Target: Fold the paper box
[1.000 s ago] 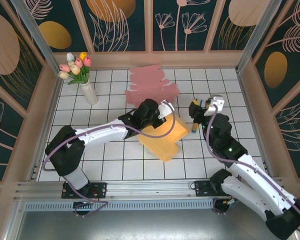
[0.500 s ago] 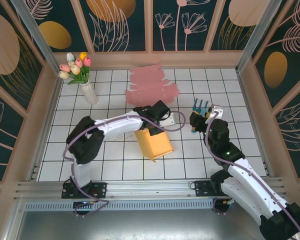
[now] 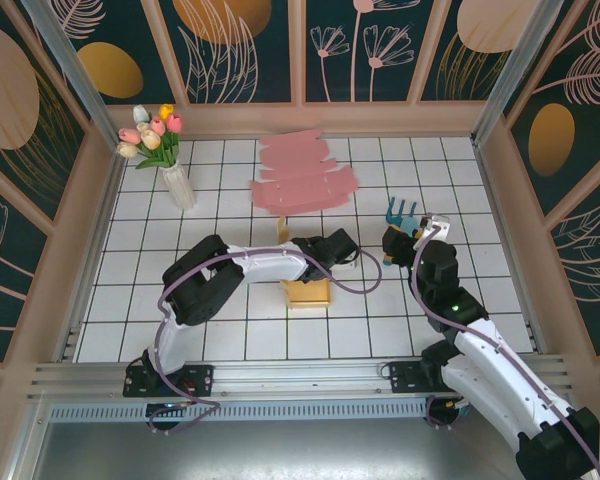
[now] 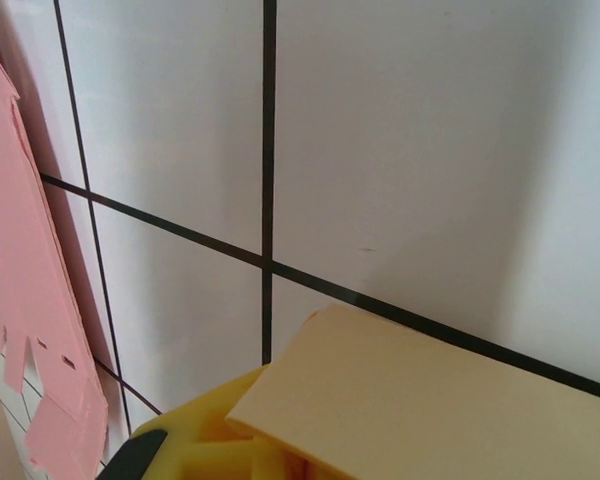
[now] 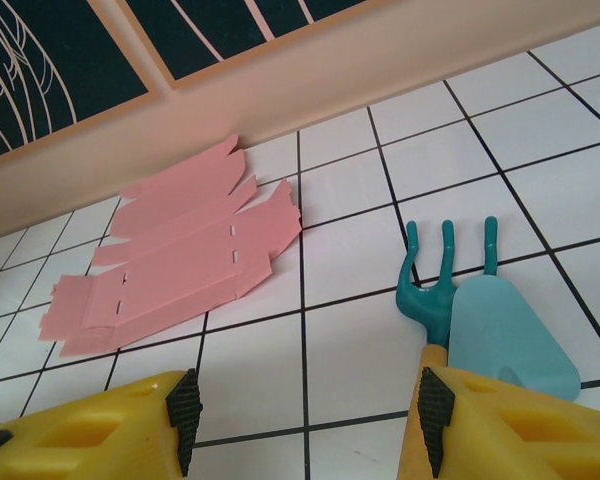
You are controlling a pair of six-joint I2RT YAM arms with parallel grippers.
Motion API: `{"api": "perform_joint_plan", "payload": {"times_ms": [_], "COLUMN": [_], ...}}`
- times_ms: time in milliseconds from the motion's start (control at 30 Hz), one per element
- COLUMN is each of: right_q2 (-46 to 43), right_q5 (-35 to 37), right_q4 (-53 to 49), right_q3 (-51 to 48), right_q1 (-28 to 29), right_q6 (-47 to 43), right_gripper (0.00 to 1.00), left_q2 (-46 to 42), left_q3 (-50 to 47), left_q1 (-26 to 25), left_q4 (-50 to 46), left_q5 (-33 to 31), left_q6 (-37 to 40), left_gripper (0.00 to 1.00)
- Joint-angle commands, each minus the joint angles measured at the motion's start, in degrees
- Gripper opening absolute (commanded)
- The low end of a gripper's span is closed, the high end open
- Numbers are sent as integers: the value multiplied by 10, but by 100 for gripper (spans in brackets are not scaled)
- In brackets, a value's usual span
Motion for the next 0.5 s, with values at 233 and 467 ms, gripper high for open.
{"api": "perform_joint_plan", "payload": {"times_ms": [233, 467], "right_q2": [-8, -8], "right_q5": [-11, -14], "right_q4": [26, 32], "right_q3": [-10, -14], "right_q1": [-6, -7], "right_q6": [10, 13], "right_gripper": [63, 63], "left_q2": [-40, -58], "left_q3": [-17, -15], "left_q1": [-1, -1], "left_q4": [4, 0], "left_q5": [-3, -5], "left_q6": [19, 8], "left_gripper": [26, 38]}}
